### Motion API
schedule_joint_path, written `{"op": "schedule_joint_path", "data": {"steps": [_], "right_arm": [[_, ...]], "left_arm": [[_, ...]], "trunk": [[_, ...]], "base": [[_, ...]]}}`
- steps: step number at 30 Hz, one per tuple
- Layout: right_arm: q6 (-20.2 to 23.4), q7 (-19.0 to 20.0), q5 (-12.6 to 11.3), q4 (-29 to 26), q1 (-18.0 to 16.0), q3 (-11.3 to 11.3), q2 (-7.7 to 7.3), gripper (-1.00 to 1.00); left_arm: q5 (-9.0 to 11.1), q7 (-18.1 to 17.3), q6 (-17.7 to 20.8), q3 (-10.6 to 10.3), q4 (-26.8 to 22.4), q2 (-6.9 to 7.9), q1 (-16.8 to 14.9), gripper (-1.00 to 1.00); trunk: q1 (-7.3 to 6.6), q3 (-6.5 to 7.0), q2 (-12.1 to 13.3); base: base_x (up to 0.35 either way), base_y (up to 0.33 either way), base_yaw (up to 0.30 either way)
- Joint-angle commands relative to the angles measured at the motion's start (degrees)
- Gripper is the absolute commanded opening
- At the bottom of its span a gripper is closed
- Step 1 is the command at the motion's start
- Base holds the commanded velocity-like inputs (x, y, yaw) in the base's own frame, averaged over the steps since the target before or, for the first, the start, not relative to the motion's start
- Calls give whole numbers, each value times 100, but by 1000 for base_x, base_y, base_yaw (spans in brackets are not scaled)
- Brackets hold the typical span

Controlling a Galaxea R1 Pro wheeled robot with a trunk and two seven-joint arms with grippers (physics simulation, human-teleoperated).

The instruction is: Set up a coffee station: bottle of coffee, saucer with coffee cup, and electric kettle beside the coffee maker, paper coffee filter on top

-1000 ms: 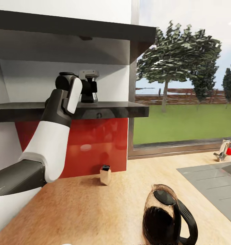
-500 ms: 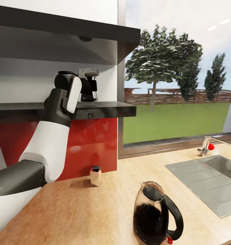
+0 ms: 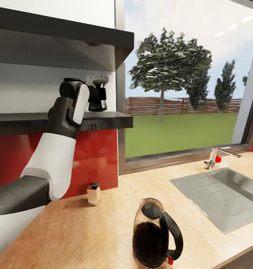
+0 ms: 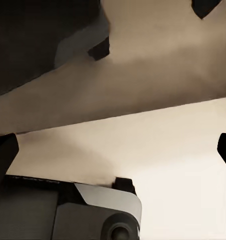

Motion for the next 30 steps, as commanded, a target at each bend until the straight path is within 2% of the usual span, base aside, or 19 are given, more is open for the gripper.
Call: {"op": "schedule_joint_path", "data": {"steps": [1,25,30], "right_arm": [[33,-32,-1,-20,-63,13,1,100],[35,-32,-1,-20,-63,16,15,100],[35,-32,-1,-20,-63,16,15,100]], "left_arm": [[46,45,21,-4,-3,0,-2,-100],[48,44,22,5,10,0,-2,-100],[48,44,21,6,14,0,-2,-100]], "trunk": [[2,-1,-6],[2,-1,-6],[2,-1,-6]], "base": [[0,-287,-285],[0,-294,-296],[0,-132,-298]]}}
